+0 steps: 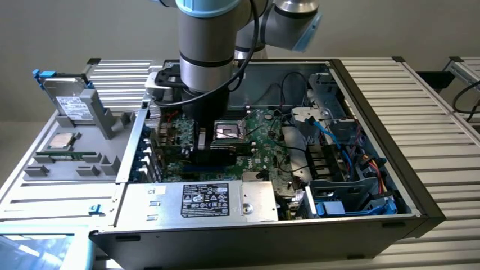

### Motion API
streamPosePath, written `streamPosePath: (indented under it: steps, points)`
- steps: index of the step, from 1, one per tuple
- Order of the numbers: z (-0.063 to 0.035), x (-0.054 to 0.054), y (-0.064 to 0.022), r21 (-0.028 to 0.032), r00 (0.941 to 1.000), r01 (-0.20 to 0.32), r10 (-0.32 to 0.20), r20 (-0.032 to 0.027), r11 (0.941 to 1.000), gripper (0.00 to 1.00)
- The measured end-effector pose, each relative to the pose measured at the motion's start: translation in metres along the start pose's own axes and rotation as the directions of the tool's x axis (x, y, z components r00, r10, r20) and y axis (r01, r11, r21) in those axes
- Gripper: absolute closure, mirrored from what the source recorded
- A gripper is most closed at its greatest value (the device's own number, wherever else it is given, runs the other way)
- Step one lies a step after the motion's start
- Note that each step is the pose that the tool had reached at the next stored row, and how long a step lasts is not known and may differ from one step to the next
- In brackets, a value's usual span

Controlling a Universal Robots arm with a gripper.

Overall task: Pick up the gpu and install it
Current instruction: 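Insert the gpu into the slot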

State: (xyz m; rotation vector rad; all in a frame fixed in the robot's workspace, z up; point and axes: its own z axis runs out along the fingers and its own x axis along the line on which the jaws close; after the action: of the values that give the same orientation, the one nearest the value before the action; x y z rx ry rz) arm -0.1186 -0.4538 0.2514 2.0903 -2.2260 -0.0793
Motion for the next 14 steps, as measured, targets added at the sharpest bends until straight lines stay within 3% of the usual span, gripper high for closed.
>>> streamPosePath:
  steps: [14]
  points:
    - [0.0006,-0.0010,0.0002,0.0010,0.9996,0.030,-0.030,-0.0038,0.9996,0.72]
